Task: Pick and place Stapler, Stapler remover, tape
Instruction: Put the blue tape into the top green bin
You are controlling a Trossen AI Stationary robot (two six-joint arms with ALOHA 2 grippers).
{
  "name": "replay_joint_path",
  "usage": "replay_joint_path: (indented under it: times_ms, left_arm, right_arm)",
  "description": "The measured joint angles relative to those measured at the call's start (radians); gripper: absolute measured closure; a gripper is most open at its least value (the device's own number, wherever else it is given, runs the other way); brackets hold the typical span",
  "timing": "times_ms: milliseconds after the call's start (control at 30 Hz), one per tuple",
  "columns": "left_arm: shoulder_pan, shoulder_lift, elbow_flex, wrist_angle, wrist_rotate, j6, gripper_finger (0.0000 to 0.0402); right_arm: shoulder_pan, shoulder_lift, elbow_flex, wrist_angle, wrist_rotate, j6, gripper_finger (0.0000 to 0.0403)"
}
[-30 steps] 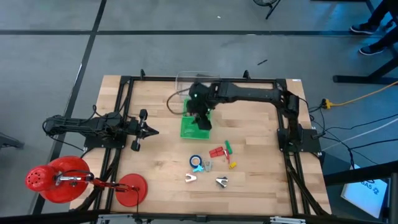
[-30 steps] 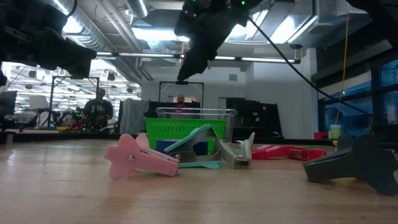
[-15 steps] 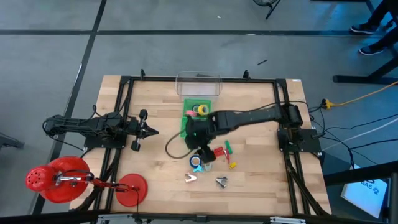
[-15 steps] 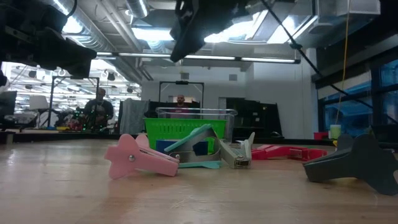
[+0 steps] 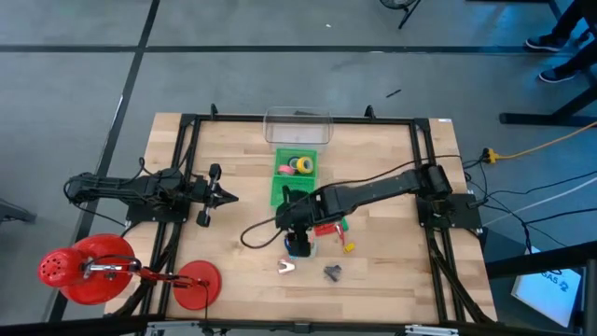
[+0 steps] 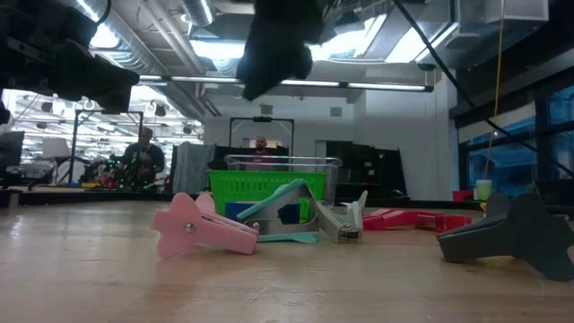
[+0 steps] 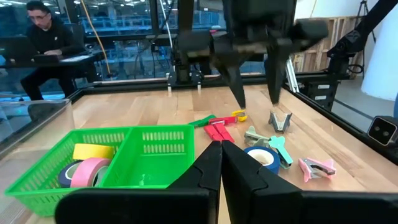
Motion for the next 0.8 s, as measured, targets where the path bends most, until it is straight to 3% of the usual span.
replay_joint_path:
  times_ms: [233, 633, 800]
  left_arm:
    - [0.0, 0.0, 0.0, 0.0, 0.0, 0.0, 0.0397]
    - [0.0, 0.0, 0.0, -0.001, 0.0, 0.0, 0.0395]
    - [0.0, 0.0, 0.0, 0.0, 0.0, 0.0, 0.0397]
  right_arm:
    - [0.042, 0.106, 0.0, 0.008, 0.094, 0.103, 0.0199]
    - [0.107, 0.24, -0.001, 0.039, 0.09, 0.121, 0.02]
    - [0.108, 0.26, 0.003, 0.058, 0.067, 0.128, 0.0222]
